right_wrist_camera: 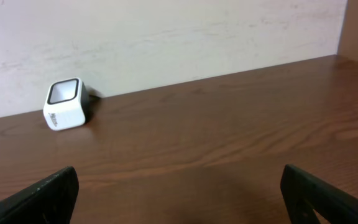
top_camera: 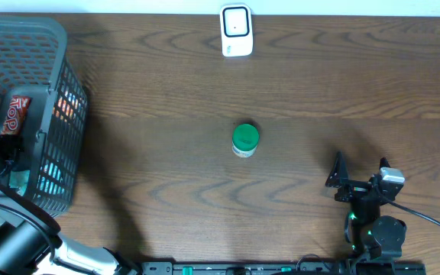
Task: Scan the item barcode
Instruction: 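Return the left gripper into the basket and grasp the green pouch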
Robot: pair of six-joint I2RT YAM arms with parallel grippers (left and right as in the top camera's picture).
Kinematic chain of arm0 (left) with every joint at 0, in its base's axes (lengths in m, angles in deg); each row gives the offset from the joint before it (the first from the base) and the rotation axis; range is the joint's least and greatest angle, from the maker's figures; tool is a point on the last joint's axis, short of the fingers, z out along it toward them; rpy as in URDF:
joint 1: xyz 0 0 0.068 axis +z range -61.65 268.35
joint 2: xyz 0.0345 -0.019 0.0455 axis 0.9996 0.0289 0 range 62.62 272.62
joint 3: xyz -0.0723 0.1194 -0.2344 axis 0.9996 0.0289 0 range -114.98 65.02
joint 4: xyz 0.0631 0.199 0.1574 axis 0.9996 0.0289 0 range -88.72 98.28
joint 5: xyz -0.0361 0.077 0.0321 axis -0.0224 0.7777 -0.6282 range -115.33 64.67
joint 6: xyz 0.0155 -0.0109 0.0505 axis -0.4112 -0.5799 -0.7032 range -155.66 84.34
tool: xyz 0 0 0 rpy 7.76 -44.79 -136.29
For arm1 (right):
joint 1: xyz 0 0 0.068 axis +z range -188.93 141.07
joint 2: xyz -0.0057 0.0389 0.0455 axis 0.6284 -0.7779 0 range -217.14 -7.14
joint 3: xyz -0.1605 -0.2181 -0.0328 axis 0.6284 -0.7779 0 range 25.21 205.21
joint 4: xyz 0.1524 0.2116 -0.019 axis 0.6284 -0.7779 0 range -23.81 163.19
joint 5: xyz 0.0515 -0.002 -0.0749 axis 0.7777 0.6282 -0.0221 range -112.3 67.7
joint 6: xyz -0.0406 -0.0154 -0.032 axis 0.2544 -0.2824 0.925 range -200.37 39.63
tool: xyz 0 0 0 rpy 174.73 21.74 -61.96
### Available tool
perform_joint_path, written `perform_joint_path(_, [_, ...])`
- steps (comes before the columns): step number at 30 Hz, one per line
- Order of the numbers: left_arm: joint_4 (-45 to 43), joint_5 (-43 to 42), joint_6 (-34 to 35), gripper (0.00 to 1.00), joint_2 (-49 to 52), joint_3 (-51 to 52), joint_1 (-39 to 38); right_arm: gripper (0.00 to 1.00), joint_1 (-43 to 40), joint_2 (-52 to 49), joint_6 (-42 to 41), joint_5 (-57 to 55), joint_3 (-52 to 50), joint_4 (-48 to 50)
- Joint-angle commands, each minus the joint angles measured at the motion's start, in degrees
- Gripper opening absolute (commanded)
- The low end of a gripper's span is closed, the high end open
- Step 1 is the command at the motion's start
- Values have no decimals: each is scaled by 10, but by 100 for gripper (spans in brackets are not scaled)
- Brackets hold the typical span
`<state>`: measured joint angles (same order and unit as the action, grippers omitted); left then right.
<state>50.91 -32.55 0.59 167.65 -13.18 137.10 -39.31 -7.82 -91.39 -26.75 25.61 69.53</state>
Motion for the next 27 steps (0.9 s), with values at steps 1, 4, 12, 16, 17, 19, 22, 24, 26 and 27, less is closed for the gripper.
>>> perform_joint_path(1, [-10,-1,15,98,-1,1,1,99,5,3,8,1,-1,-2])
perform_joint_path(4, [-19,0,16,98,-1,1,1,99,5,3,8,1,-1,-2])
perform_joint_path(12, [-7,38,12,98,-1,2,-11,99,5,3,8,1,-1,-2])
perform_joint_path(16, [13,116,55,98,-1,2,-34,99,5,3,8,1,-1,-2])
perform_joint_path(17, [14,123,63,98,-1,2,-38,99,5,3,8,1,-1,-2])
perform_joint_path(19, [18,127,92,98,-1,2,-48,99,5,3,8,1,-1,-2])
perform_joint_path(22, [33,129,151,98,2,2,-52,99,5,3,8,1,-1,-2])
perform_joint_path(24, [34,129,172,98,6,3,-52,99,5,3,8,1,-1,-2])
perform_joint_path(26, [33,129,180,98,12,3,-52,99,5,3,8,1,-1,-2])
perform_joint_path(27, [32,130,181,98,16,3,-52,99,5,3,8,1,-1,-2])
